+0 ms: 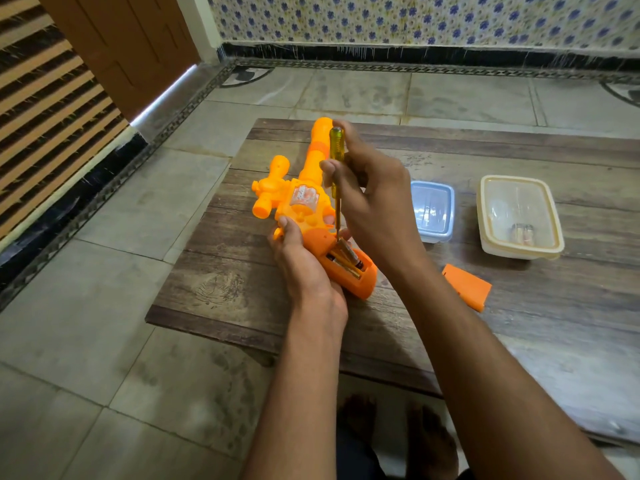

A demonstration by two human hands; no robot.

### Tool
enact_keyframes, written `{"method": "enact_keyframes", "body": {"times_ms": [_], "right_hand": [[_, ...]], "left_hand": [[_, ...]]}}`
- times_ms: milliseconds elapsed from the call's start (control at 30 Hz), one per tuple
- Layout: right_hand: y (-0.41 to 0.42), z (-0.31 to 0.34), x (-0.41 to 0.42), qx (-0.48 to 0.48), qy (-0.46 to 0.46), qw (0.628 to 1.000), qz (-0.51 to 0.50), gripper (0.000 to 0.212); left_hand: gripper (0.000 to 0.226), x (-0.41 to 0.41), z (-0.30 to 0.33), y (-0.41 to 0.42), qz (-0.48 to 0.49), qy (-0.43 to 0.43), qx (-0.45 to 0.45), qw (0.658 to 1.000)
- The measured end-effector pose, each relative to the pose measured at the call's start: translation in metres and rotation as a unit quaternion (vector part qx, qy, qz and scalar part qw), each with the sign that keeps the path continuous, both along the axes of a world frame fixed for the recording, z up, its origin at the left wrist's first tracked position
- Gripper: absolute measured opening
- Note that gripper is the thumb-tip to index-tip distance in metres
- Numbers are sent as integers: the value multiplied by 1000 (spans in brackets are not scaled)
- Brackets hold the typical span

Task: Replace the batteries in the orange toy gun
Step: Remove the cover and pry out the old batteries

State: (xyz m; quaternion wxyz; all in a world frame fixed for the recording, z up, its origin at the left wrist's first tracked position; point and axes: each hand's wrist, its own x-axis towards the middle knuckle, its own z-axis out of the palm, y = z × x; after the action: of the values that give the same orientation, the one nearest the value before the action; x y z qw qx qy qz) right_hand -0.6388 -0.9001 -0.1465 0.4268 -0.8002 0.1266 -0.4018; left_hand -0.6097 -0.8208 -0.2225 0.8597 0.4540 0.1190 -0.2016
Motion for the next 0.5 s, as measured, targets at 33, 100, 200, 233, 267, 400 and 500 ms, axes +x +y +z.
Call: {"method": "enact_keyframes", "body": {"times_ms": [33,100,200,233,267,400,500], "right_hand": [[-1,2,-2,14,-10,1000,1,44],[-2,4,-6,40,-29,999,7,44],[-3,5,-11,39,-27,999,9,44],[-3,6,-13,34,-28,999,11,44],[-3,6,-15,31,-33,999,10,43],[-7,9,-23,59,-40,997,34,35],[-10,8,-30,-11,75,996,42,33]], "left_hand": [[61,1,0,0,-2,-4,6,1000],[67,2,0,1,-2,-1,6,1000],[74,3,0,2,-2,0,2,1000],[69,3,0,2,-7,-2,3,1000],[65,3,0,2,-12,0,0,1000],[68,4,0,3,-20,17,-10,1000],[70,5,0,4,-17,17,2,1000]]}}
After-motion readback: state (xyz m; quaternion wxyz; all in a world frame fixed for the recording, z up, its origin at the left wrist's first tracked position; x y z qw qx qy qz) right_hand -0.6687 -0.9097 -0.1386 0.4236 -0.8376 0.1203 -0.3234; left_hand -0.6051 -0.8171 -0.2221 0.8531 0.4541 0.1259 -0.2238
